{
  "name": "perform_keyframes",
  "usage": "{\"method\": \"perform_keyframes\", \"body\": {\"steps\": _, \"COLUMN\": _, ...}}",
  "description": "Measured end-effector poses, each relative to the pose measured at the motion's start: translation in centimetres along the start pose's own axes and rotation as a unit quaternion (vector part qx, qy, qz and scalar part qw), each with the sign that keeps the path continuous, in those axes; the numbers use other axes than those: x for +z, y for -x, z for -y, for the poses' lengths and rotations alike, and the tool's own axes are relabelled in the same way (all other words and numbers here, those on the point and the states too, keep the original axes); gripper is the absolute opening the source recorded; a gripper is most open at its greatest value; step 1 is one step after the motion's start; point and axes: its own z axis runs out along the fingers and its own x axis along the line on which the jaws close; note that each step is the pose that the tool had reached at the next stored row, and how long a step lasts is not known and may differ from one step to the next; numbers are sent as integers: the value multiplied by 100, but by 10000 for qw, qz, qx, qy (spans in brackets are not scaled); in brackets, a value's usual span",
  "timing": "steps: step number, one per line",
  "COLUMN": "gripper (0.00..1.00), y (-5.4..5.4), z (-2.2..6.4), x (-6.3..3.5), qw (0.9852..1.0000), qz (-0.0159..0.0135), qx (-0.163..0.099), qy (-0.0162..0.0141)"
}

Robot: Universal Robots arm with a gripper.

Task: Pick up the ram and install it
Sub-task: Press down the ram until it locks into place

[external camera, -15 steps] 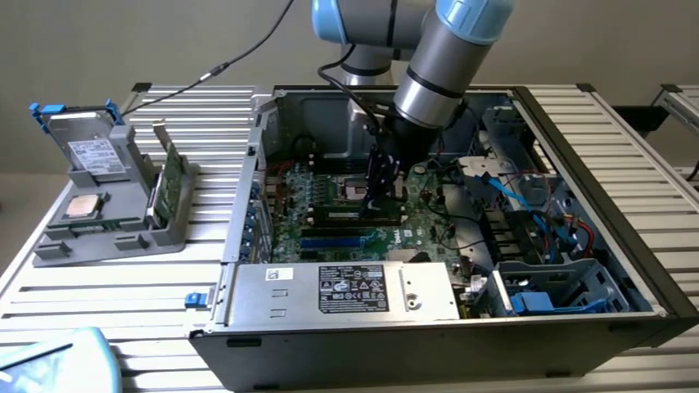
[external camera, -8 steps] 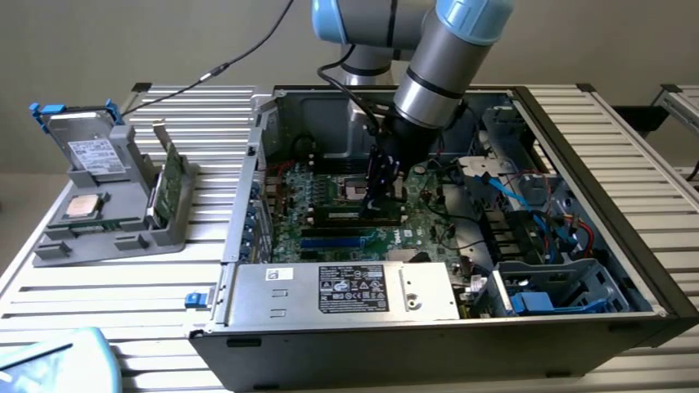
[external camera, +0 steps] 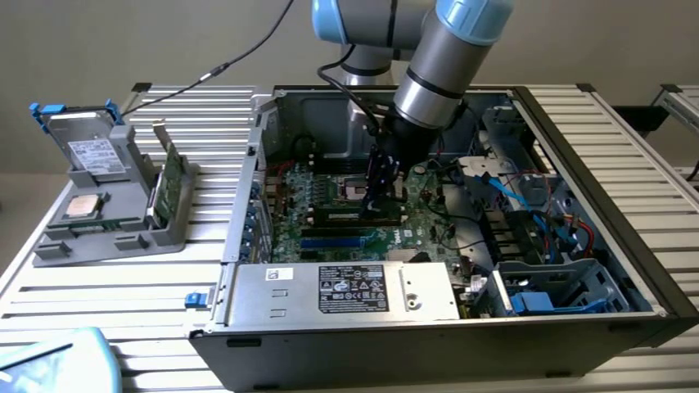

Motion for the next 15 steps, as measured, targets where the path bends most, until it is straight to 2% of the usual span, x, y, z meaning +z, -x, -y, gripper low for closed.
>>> {"method": "perform_keyframes", "body": {"steps": 1, "gripper": 28, "y": 0, "z": 0, "x": 0, "qw": 10000, "qz": 0, "qx": 0, "qy": 0}}
{"method": "perform_keyframes", "body": {"steps": 2, "gripper": 28, "y": 0, "z": 0, "x": 0, "qw": 10000, "qz": 0, "qx": 0, "qy": 0}}
{"method": "perform_keyframes", "body": {"steps": 3, "gripper": 34, "y": 0, "z": 0, "x": 0, "qw": 10000, "qz": -1, "qx": 0, "qy": 0}}
{"method": "perform_keyframes", "body": {"steps": 6, "gripper": 40, "y": 0, "z": -1, "x": -1, "qw": 10000, "qz": -1, "qx": 1, "qy": 0}}
{"method": "perform_keyframes", "body": {"steps": 7, "gripper": 46, "y": -1, "z": -4, "x": -10, "qw": 10000, "qz": -3, "qx": 0, "qy": 1}}
{"method": "perform_keyframes", "body": {"steps": 12, "gripper": 46, "y": -15, "z": -87, "x": -132, "qw": 10000, "qz": -1, "qx": 2, "qy": -9}}
{"method": "perform_keyframes", "body": {"steps": 13, "gripper": 46, "y": -17, "z": -109, "x": -155, "qw": 10000, "qz": -1, "qx": 2, "qy": -15}}
{"method": "perform_keyframes", "body": {"steps": 14, "gripper": 46, "y": -19, "z": -126, "x": -166, "qw": 10000, "qz": -2, "qx": 5, "qy": -35}}
{"method": "perform_keyframes", "body": {"steps": 15, "gripper": 46, "y": -19, "z": -136, "x": -171, "qw": 10000, "qz": -3, "qx": 11, "qy": -80}}
